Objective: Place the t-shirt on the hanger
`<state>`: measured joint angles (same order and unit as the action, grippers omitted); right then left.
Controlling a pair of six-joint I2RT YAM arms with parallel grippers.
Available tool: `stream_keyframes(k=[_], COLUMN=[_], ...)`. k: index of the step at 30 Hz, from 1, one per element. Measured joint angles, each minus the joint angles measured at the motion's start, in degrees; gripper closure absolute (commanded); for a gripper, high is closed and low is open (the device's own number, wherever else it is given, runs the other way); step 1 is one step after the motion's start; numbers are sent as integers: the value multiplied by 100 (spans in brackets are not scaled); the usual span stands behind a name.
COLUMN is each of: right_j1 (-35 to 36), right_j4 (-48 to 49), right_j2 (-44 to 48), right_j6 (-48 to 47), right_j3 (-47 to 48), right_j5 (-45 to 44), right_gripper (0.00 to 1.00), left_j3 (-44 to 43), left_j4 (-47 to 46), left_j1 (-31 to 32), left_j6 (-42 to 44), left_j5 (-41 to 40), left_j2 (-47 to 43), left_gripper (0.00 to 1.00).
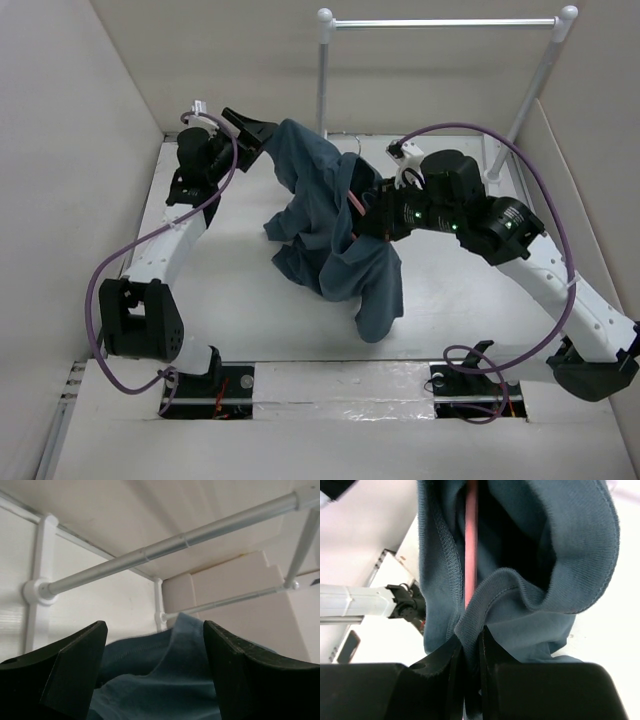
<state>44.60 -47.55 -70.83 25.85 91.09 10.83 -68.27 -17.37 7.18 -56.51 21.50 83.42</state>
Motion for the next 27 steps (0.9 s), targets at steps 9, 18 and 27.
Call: stream_keyframes(k=[9,18,27], right_j1=[-264,-553,-616], right_j4=[238,195,-286], right_j2=[44,260,557], right_j6=[120,142,26], right_j3=[-205,-393,-208], right_j5=[481,610,774], right_gripper=[100,100,100], left_j3=[339,-695,-2693], left_j4=[-1440,-627,66], left_j1=[26,-144,-879], left_j6=[-898,-431,289], left_j5=[232,28,-256], left_j2=[-37,-96,219], left_gripper=[100,100,100])
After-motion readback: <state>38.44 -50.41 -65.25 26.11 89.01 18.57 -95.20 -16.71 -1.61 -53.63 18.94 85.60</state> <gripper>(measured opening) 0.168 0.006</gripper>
